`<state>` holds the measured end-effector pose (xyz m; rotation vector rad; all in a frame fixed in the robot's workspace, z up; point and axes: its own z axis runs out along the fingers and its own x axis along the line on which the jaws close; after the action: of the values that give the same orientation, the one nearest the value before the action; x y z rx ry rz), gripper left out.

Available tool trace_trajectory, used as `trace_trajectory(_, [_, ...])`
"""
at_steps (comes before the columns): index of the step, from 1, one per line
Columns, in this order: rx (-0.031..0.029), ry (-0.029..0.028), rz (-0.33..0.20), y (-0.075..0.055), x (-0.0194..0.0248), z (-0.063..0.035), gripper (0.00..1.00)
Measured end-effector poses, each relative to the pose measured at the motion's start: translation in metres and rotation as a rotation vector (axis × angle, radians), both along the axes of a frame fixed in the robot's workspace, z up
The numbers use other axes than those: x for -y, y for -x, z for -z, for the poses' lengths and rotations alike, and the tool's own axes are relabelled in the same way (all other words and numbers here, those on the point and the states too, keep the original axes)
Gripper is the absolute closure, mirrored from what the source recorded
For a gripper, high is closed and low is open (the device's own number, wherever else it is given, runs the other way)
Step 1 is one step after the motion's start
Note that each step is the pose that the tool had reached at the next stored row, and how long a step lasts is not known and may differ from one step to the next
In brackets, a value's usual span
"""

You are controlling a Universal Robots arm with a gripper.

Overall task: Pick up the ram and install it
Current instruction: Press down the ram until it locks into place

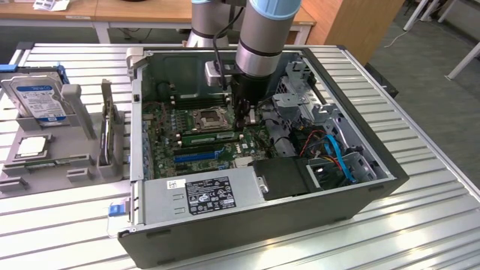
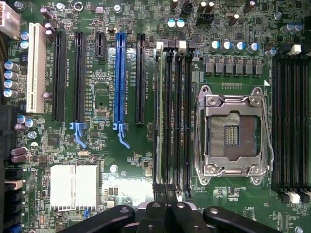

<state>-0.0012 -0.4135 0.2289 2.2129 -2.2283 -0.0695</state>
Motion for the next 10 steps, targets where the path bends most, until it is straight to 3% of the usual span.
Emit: trace_trajectory(10, [0.0001, -0.0002, 0.0, 0.0, 0.0, 0.0015, 0.9])
